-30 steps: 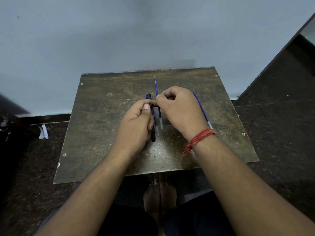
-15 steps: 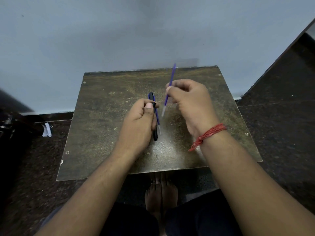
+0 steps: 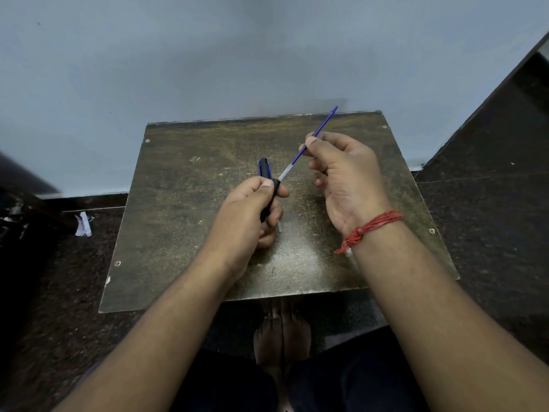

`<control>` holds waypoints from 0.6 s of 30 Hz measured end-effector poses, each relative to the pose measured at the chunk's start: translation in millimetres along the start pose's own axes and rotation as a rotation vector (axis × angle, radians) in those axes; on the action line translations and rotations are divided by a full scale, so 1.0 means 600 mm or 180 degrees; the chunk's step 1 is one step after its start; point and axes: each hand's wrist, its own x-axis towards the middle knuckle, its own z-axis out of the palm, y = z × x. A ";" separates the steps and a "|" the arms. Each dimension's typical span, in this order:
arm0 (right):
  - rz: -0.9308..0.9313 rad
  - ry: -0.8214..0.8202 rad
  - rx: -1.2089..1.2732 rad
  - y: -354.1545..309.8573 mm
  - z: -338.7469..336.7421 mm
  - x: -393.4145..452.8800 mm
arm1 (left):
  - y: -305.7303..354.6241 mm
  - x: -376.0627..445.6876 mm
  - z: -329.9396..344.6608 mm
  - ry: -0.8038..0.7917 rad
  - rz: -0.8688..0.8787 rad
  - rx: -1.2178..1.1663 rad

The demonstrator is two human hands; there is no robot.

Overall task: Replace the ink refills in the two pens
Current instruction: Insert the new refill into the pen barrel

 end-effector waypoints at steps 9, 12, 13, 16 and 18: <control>0.0002 -0.0768 -0.0495 0.008 0.008 -0.010 | 0.005 -0.002 0.002 0.0126 0.0041 0.0079; 0.0011 -0.1063 -0.0607 0.011 0.012 -0.017 | 0.006 -0.001 0.003 0.0146 0.0059 0.0036; 0.0003 -0.1038 -0.0649 0.011 0.012 -0.017 | 0.006 -0.001 0.003 0.0152 0.0059 0.0042; -0.0077 -0.0681 -0.0715 0.008 0.006 -0.010 | 0.005 -0.002 0.002 0.0148 0.0057 0.0106; -0.0133 -0.0548 -0.0597 0.006 0.002 -0.006 | 0.003 -0.003 0.001 0.0117 0.0061 0.0164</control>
